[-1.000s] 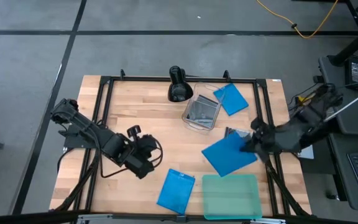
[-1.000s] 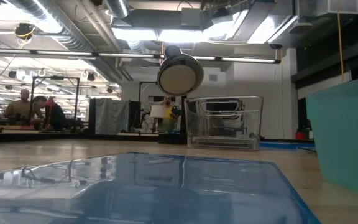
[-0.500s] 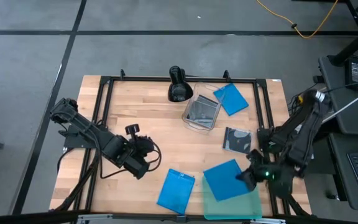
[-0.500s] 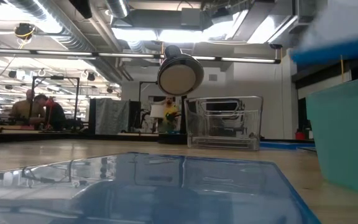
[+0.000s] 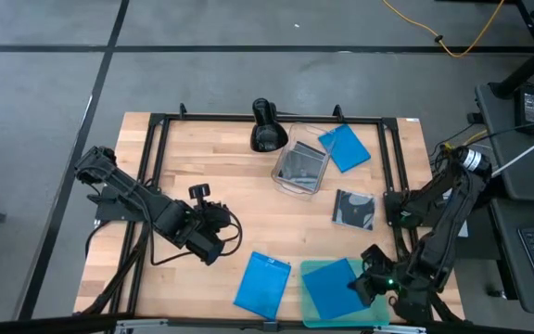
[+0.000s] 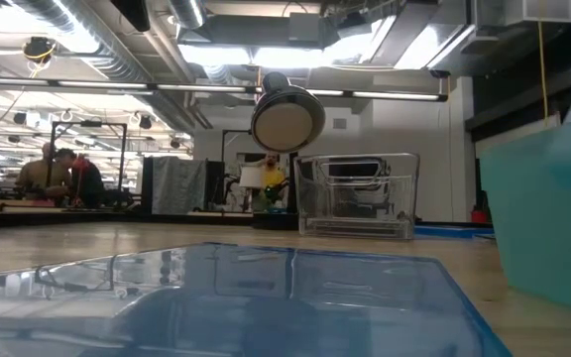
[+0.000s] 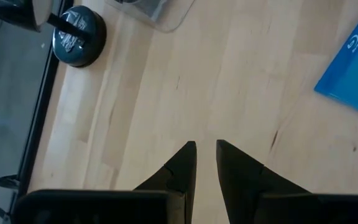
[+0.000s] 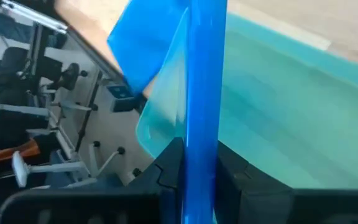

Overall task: Pick & place jewel cases by type
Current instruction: Put the bottom left blue CD case into the light green bin

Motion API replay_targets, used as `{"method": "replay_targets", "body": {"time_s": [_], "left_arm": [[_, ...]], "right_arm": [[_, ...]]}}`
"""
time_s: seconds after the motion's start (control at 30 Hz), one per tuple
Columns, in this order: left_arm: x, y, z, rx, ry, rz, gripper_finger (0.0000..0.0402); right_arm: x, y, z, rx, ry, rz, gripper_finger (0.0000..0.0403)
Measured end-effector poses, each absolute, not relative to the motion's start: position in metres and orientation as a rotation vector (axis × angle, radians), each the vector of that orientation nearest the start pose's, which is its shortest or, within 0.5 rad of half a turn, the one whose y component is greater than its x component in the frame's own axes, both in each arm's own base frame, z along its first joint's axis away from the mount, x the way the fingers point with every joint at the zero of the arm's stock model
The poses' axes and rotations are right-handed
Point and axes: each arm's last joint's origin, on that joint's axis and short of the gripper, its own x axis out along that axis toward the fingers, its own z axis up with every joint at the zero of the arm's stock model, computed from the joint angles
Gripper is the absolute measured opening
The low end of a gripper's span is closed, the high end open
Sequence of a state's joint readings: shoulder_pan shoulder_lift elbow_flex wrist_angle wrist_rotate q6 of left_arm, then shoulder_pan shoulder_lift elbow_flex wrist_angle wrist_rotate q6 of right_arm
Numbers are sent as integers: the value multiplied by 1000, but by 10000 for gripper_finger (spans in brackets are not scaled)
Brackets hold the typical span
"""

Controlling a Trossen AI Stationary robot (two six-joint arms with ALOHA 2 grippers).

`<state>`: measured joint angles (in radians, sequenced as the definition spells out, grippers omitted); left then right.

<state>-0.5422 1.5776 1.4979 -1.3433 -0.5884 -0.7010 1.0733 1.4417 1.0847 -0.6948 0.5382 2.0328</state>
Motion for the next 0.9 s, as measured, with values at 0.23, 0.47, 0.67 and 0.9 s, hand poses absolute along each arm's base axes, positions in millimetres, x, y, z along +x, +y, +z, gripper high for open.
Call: {"method": "replay_targets", "body": {"time_s": [0.23,0.47,0.67,0.9], "left_arm": [[253,-131,317,136,1087,440,55],[254,-133,317,104,1096,415,55],[256,-133,317,98,1077,416,55],[257,-130,317,113,1071,428,55]], "right_arm": [[156,221,227,1060,824,-501,53],[160,213,210,1095,797,-500,53],[163,218,213,1147,791,-453,72],[166,224,223,1213,777,-344,75]]}}
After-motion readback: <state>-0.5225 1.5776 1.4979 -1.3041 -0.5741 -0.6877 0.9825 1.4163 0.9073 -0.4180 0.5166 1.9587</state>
